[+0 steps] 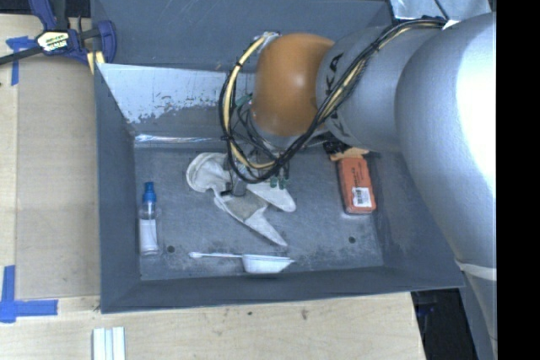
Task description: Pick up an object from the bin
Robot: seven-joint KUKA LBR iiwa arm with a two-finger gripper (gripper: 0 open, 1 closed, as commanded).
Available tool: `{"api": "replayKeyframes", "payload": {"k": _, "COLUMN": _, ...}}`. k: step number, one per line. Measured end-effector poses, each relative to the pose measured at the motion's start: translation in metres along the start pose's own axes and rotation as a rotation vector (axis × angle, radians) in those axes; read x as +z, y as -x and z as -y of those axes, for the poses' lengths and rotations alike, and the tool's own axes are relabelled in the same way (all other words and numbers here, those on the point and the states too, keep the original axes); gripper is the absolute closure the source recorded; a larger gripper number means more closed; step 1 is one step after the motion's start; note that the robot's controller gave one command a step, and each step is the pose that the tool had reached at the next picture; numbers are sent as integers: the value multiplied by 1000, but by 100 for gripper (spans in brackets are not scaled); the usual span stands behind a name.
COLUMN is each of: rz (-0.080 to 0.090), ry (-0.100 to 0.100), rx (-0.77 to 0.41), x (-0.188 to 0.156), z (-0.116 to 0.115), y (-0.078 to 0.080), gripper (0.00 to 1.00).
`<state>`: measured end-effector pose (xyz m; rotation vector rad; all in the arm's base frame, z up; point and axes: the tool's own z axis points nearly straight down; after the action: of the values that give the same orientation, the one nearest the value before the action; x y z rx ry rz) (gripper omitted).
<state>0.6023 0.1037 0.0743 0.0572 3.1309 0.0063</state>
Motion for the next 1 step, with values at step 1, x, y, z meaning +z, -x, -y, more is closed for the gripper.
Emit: {"api": "replayKeyframes", "payload": {"k": 1, "rz": -7, "ry": -4, "rx": -42, "x": -124, "z": 15, "y": -2, "gripper": 100}}
